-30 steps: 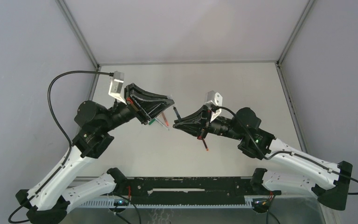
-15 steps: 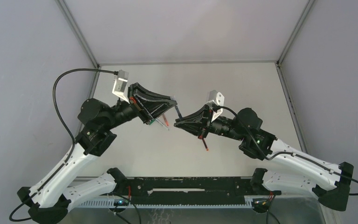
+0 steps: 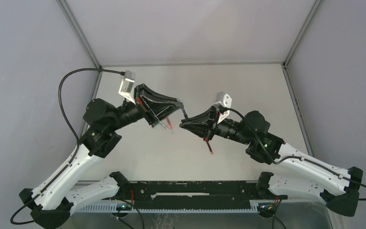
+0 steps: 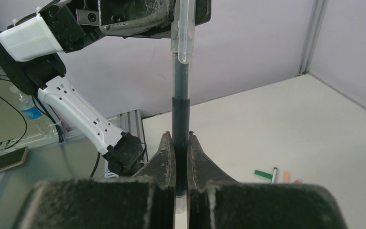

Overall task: Insert the pens into the pen caps
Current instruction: Insert the pen cap onto the pen.

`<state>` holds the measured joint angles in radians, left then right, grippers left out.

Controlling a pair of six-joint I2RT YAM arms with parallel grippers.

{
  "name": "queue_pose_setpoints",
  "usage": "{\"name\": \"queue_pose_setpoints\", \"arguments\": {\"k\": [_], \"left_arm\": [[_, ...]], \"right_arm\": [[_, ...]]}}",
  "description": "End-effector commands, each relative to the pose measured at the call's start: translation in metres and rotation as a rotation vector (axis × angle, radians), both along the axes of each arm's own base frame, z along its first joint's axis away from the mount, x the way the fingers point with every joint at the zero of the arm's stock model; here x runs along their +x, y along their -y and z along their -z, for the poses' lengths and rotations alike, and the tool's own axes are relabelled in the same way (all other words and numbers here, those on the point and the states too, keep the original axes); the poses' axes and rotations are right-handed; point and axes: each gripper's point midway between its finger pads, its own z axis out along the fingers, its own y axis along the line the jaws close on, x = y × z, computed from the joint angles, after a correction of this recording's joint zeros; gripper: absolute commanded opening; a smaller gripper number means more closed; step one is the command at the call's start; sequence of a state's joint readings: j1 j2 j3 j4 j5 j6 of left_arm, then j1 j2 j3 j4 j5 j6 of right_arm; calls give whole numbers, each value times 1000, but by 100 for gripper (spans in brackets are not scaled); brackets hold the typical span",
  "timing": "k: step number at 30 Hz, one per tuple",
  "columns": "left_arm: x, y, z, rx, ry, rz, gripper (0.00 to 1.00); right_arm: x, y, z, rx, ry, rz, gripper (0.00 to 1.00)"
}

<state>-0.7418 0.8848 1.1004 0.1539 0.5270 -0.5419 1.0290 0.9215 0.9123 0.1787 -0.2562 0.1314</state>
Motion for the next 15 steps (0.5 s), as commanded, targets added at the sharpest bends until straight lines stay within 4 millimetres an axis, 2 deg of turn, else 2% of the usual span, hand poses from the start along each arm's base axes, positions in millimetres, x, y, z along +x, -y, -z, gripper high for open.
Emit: {"name": "queue_pose_setpoints", "arguments": {"k": [1, 4, 9, 11, 15], "left_arm": [[-9, -1, -16, -12, 40, 34, 4], [-9, 1, -12, -1, 36, 38, 12], [-7, 0, -13, -2, 33, 21, 40], [-7, -3, -16, -11, 38, 10, 48], [-7, -5, -21, -23, 40, -1, 55]], "right_arm": [[2, 10, -48, 120, 80, 42, 0], [6, 12, -50, 131, 75, 67, 0], [9, 13, -48, 122, 71, 76, 0], [8, 13, -45, 113, 67, 71, 0], [7, 10, -39, 94, 57, 60, 0]]}}
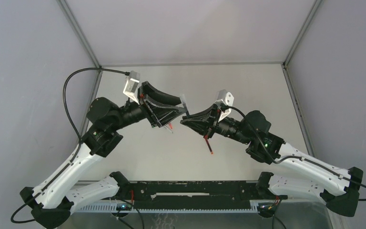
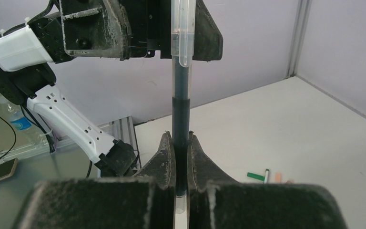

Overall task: Insert the pens into the pen caps
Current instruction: Insert the pen cap onto the pen, then press the pen cap onto the pen.

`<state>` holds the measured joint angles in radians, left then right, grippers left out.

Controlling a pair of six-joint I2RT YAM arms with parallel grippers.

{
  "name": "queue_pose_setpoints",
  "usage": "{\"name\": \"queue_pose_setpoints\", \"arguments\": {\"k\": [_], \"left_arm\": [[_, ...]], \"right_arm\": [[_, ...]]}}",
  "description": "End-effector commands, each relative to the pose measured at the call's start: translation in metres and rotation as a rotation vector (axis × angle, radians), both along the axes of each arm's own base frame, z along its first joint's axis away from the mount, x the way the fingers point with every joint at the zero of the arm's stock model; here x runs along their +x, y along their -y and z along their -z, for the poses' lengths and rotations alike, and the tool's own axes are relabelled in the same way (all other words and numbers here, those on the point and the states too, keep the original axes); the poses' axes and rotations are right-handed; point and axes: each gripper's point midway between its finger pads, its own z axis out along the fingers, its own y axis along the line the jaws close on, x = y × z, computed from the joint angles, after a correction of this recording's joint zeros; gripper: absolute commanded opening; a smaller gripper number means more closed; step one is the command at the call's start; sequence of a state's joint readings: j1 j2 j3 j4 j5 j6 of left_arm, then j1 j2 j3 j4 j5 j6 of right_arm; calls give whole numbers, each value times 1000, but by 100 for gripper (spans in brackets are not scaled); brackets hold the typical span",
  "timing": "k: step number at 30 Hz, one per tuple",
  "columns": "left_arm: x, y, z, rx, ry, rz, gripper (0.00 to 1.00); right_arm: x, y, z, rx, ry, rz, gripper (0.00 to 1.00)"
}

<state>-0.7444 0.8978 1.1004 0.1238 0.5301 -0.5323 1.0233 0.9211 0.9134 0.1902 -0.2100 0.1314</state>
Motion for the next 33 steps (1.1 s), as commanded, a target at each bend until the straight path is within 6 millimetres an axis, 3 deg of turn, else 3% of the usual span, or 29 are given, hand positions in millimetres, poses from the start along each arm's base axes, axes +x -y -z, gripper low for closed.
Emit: {"name": "queue_pose_setpoints", "arguments": {"k": [1, 10, 16, 29, 33], "left_arm": [[-10, -11, -34, -59, 63, -10, 56], [11, -37, -54, -119, 42, -219, 68], [9, -33, -61, -128, 51, -189, 72], [-4, -5, -46, -54, 56, -10, 68], [-5, -6, -44, -50, 58, -13, 58]], "right_arm": [[-2, 7, -34, 72, 56, 9, 0], [-8, 4, -21, 24, 36, -30, 0], [-15, -1, -19, 23, 30, -75, 0], [-11, -1, -21, 34, 29, -60, 0], [-9, 0, -22, 37, 29, -44, 0]]}}
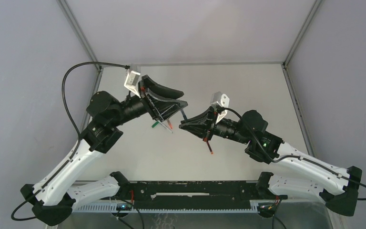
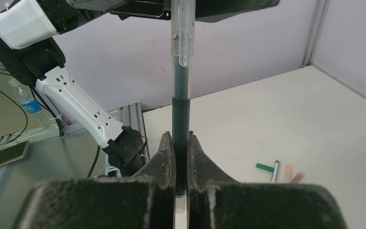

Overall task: Insert the pens into the pen caps
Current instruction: Press the pen cap onto the pen.

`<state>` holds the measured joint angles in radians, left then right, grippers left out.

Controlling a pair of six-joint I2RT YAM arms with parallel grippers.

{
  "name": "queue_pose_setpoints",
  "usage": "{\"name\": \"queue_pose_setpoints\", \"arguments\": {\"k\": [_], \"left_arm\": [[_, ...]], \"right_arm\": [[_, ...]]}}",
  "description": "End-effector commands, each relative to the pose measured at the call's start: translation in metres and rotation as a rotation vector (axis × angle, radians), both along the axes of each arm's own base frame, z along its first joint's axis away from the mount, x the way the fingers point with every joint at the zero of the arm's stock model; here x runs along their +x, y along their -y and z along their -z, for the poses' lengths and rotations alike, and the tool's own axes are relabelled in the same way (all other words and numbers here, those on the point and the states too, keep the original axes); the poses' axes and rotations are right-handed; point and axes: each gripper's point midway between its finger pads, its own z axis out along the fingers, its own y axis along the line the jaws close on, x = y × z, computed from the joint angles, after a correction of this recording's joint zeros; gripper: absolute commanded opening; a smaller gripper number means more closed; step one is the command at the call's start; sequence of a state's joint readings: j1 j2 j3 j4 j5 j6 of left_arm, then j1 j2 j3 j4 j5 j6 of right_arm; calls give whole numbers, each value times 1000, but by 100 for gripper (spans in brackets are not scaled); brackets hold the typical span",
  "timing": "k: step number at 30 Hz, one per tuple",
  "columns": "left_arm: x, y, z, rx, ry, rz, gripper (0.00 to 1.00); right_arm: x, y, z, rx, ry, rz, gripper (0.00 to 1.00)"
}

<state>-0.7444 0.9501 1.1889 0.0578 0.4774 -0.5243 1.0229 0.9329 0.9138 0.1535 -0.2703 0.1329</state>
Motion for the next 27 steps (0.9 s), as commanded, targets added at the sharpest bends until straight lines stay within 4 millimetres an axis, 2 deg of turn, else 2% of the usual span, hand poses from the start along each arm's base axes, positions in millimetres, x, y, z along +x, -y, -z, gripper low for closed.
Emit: {"name": "queue_pose_setpoints", "arguments": {"k": [1, 13, 16, 22, 27], "left_arm": [[-20, -9, -32, -58, 86, 39, 55], [-18, -7, -25, -37, 74, 44, 16], [-16, -6, -23, -27, 71, 40, 2], [-13, 1, -11, 29, 63, 53, 0], [-4, 6, 16, 118, 12, 11, 0]], "right_arm": [[0, 5, -36, 85, 46, 16, 0], [9, 9, -45, 119, 37, 59, 0], [10, 7, -46, 98, 36, 60, 0], [16, 8, -53, 97, 22, 91, 0], [25, 20, -65, 108, 24, 145, 0]]}}
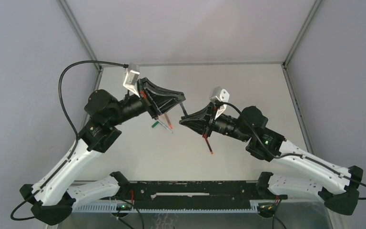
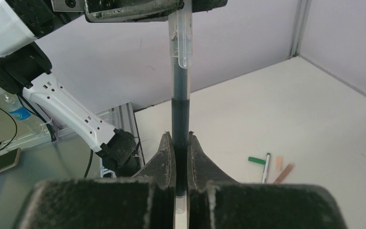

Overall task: Insert the pens into the pen caps
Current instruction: Press the pen cap onto the pen.

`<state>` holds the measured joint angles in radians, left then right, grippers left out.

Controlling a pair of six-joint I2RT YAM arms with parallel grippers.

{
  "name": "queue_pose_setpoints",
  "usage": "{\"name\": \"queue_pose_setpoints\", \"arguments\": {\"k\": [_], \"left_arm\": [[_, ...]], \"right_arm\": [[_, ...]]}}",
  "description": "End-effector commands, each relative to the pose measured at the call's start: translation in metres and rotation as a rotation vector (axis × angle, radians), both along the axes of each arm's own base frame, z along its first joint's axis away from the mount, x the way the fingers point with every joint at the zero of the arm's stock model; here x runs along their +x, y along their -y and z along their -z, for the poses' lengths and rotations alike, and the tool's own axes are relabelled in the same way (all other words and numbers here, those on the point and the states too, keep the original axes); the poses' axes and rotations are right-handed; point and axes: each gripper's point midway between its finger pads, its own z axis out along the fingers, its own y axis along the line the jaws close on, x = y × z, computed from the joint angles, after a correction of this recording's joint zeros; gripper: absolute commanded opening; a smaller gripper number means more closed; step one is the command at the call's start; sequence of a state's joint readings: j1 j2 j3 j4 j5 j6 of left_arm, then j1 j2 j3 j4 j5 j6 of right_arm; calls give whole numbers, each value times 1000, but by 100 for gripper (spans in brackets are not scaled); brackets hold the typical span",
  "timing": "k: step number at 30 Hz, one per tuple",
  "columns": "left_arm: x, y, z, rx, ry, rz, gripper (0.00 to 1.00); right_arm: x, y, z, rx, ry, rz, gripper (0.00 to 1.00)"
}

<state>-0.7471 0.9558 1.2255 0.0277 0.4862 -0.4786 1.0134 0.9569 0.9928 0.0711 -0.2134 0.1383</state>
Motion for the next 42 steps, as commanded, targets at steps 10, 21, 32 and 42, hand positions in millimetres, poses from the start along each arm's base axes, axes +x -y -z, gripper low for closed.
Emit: {"name": "queue_pose_setpoints", "arguments": {"k": [10, 21, 32, 42], "left_arm": [[-18, 42, 70, 174, -127, 84, 0], [-43, 74, 116, 270, -155, 230, 0], [-56, 84, 170, 375, -205, 309, 0], [-67, 92, 197, 428, -244, 399, 0]], "right_arm": [[15, 45, -92, 129, 141, 107, 0], [24, 66, -142, 204, 267, 173, 0], [23, 73, -194, 281, 379, 174, 0], [10, 74, -221, 322, 465, 135, 0]]}}
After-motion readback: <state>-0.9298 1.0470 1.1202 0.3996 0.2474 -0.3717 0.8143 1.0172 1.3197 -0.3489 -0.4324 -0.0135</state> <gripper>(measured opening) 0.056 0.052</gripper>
